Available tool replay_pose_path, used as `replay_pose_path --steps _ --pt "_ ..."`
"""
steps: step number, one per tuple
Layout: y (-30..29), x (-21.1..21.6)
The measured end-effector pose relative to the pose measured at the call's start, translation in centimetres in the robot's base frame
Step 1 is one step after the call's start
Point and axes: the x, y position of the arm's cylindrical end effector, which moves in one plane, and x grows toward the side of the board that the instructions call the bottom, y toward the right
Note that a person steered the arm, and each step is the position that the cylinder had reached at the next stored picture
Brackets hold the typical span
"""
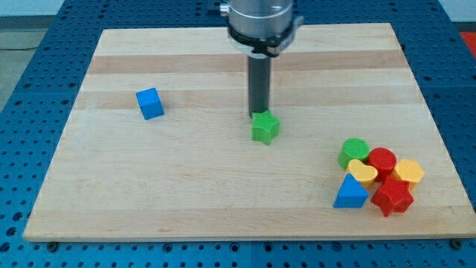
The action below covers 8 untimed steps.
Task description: Push the green star into the blue triangle
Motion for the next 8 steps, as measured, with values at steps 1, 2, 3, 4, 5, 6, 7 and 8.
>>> replay_pose_path --steps 1,2,3,4,5,6,7,8 --pt "0.5 2.0" --pt "-0.8 2.1" --pt "-1.4 3.4" --pt "-1.3 5.5" --pt "-0.6 8.0" --pt "-0.4 9.4" --pt "-0.9 10.4" --pt "0.1 11.7"
